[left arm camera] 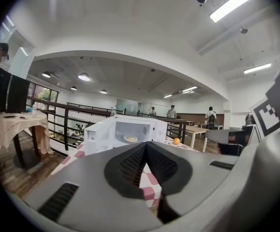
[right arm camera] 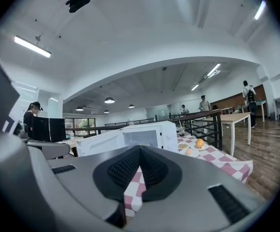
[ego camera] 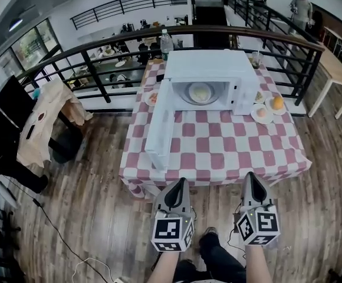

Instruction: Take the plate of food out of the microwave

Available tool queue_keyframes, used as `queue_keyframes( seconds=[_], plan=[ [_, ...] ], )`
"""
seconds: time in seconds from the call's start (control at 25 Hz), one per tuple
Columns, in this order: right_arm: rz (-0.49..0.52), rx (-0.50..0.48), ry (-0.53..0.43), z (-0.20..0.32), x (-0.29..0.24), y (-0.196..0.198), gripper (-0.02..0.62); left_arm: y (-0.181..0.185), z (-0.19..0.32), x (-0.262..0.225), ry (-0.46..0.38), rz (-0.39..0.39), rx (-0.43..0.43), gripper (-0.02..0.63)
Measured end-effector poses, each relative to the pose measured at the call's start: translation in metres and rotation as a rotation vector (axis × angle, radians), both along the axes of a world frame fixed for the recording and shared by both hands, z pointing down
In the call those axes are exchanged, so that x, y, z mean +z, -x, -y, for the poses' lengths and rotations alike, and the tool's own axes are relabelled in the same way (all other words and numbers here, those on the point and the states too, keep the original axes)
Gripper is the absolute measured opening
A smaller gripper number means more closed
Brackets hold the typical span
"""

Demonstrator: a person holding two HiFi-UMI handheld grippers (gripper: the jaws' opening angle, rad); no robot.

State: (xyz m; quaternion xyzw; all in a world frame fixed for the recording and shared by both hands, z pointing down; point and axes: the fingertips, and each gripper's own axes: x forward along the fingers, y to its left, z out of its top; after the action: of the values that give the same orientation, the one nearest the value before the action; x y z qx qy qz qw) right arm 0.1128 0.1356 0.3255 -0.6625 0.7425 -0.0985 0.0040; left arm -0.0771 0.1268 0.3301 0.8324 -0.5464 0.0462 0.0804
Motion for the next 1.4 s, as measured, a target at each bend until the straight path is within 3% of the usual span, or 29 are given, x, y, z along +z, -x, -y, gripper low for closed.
queue_keyframes(
  seconds=[0.6, 1.0, 1.4],
  plan=[
    [0.015, -0.081, 0.013, 0.091, 0.009, -0.055, -0.007, -0.051, 0.081, 0.006, 0.009, 0.004, -0.082, 0.011],
    [0.037, -0.11, 0.021, 0.116, 0.018, -0.055, -0.007, -0.059, 0.106, 0.009, 0.019, 0.016, -0.09, 0.011],
    [0.027, -0.079, 0.025, 0.155, 0.021, -0.066, -0.008, -0.074, 0.148, 0.018, 0.031, -0.008, -0.056, 0.011]
  ],
)
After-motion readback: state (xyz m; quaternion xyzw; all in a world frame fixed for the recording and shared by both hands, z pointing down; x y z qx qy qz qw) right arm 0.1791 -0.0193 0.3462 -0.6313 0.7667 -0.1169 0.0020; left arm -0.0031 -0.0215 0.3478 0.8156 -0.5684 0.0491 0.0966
